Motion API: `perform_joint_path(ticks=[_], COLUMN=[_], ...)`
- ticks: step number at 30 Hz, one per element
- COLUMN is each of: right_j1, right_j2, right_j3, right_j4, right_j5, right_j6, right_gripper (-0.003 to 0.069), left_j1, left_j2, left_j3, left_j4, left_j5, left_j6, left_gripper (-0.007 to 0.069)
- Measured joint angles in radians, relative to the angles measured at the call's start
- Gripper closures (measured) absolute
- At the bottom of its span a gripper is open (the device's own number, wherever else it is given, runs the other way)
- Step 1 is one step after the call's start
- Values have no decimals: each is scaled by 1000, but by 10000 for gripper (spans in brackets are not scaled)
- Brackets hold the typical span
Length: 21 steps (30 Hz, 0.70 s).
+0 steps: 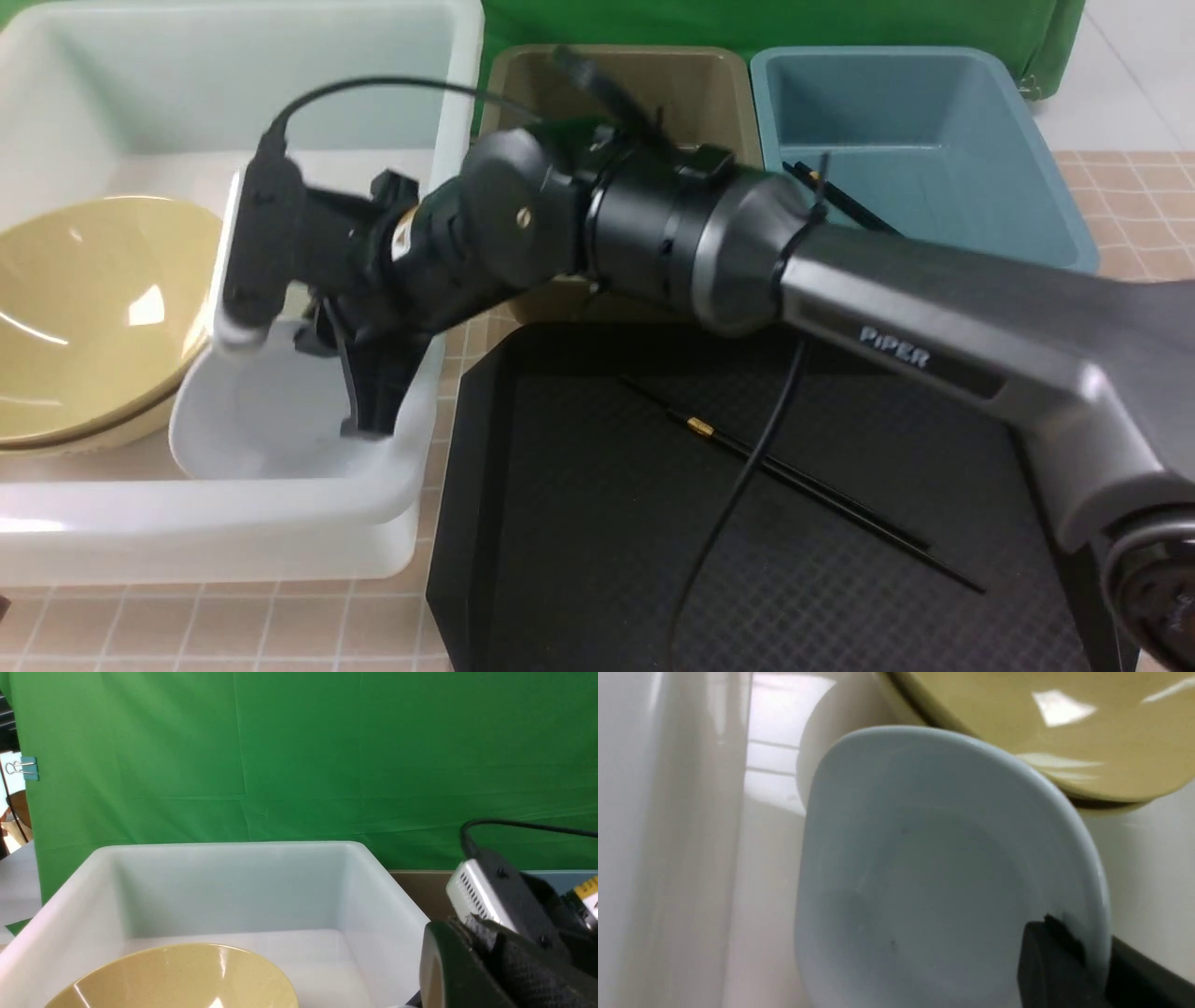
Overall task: On brown table put chopsticks spoon bowls plates into blue grey white boxes.
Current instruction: 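Place the white bowl into the white bin on top of the stacked bowls with the right gripper, then grasp the chopsticks with the right gripper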
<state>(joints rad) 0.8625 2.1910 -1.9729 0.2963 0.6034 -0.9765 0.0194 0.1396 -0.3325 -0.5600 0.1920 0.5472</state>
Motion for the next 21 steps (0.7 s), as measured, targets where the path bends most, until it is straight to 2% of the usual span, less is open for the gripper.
perform_joint_path(ticks=[4,10,12,13,14,17,18,21], right_j1=[10,9,9,9,9,9,9,-12], right_j2=[1,-6,-21,-22,-46,-106,-111,-207], right_j3=[-1,-4,-5,-5,-22,-72,-81,-134], right_j4=[-45,-94,-135,-146,-201,-296,-318,-466], right_j5=[-3,-17,5,10,63,216,229,456], right_j6=[5,173,259,270,362,490,499,617], right_gripper=[512,249,198,195,173,172,172,213], left_j1=[0,0,0,0,0,0,0,0], left_j2=[0,0,0,0,0,0,0,0], left_j3=[0,0,0,0,0,0,0,0], left_j4=[0,0,0,0,0,0,0,0], left_j5=[2,4,4,4,4,4,4,4], left_j6=[0,0,0,0,0,0,0,0], left_gripper=[635,635,635,635,635,635,635,635])
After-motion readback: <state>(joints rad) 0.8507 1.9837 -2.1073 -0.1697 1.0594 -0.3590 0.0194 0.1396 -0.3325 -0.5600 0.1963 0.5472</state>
